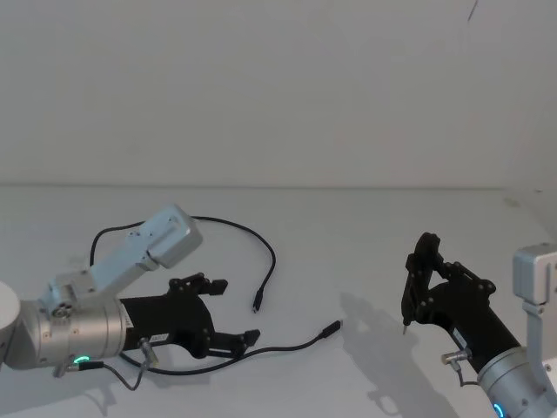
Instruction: Pick up the data cable with the one hand.
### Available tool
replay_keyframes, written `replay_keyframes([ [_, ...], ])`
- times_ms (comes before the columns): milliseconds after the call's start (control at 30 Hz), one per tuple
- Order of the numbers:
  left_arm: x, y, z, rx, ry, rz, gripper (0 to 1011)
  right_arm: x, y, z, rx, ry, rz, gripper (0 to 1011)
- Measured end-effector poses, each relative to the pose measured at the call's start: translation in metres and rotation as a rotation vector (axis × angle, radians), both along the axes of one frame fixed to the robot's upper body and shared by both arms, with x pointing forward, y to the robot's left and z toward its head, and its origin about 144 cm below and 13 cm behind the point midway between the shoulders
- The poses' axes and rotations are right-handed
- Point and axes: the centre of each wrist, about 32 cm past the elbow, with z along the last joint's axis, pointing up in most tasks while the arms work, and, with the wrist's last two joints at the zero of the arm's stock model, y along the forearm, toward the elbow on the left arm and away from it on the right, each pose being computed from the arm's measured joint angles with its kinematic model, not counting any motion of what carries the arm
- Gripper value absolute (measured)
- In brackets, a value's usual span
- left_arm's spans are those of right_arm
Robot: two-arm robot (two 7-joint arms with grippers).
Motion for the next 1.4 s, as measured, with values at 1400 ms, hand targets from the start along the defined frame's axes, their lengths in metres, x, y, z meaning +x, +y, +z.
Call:
replay_keyframes([
  [1400, 0.036, -0.043, -0.012, 0.092, 0.274, 0.003, 1001, 0.0, 0.0, 0.0, 0.0, 0.0, 0.0, 279],
])
